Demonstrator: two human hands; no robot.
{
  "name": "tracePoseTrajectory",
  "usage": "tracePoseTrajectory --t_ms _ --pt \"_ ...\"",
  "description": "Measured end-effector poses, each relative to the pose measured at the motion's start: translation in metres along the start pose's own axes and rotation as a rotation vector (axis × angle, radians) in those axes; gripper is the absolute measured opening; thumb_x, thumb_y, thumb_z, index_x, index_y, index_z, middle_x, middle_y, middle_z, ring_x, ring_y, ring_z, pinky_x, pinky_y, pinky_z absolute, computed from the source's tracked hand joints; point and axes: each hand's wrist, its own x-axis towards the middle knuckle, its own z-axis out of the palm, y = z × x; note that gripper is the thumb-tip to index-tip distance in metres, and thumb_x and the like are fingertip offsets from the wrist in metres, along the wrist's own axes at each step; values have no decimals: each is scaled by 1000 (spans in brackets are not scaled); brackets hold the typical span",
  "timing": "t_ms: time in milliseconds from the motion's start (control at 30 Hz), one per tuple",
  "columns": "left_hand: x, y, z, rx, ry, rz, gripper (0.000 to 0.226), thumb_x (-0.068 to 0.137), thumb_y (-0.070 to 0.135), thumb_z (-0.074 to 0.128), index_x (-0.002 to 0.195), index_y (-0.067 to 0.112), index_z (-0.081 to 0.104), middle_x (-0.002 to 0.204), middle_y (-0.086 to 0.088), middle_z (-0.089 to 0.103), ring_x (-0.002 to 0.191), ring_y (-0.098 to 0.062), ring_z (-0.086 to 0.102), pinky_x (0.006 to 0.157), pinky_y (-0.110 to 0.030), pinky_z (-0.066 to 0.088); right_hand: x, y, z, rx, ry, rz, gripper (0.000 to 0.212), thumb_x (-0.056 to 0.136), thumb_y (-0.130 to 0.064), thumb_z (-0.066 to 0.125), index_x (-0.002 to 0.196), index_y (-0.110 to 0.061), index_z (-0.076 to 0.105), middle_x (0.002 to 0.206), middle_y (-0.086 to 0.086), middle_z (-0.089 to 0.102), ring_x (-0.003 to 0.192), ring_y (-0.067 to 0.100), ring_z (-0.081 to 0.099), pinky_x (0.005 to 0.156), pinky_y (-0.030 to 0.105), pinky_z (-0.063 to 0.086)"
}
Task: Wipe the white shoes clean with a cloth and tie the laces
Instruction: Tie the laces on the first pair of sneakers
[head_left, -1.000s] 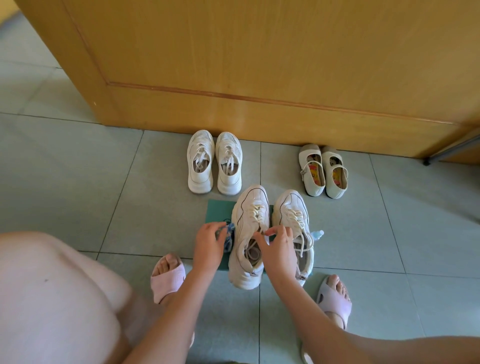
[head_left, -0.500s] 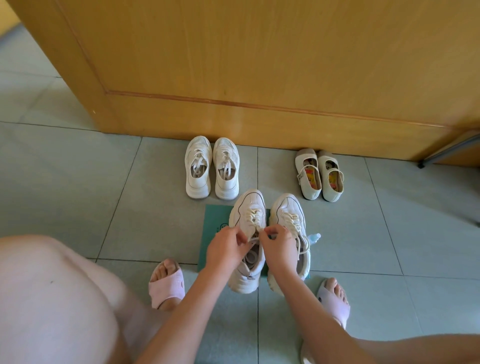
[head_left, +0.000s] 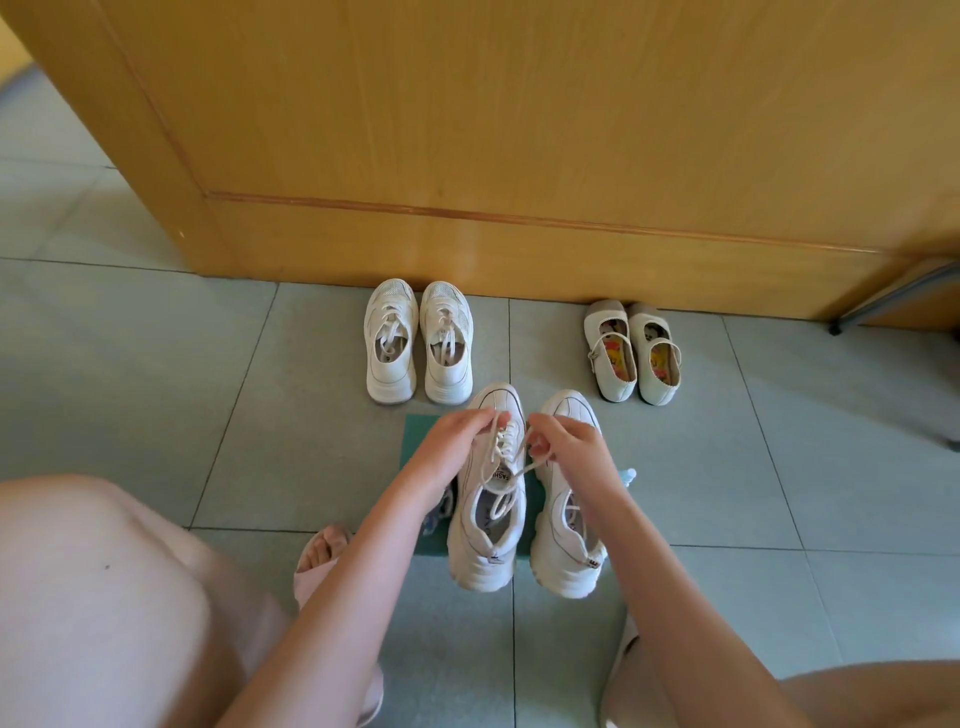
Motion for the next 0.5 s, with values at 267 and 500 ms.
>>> tracePoseTrajectory --t_ms 267,500 --pt "10 7 9 160 28 192 26 95 7 49 108 25 64 90 9 66 78 -5 61 71 -10 47 -2 -11 -5 -236 58 -244 30 89 -38 59 69 -16 58 61 -3 55 48 6 46 54 21 39" --pt "11 9 16 529 -85 226 10 90 17 57 89 27 60 75 15 60 66 -2 54 63 -13 40 7 -22 -9 -218 -40 -266 26 89 -36 61 83 -10 63 53 -1 60 42 11 49 50 26 42"
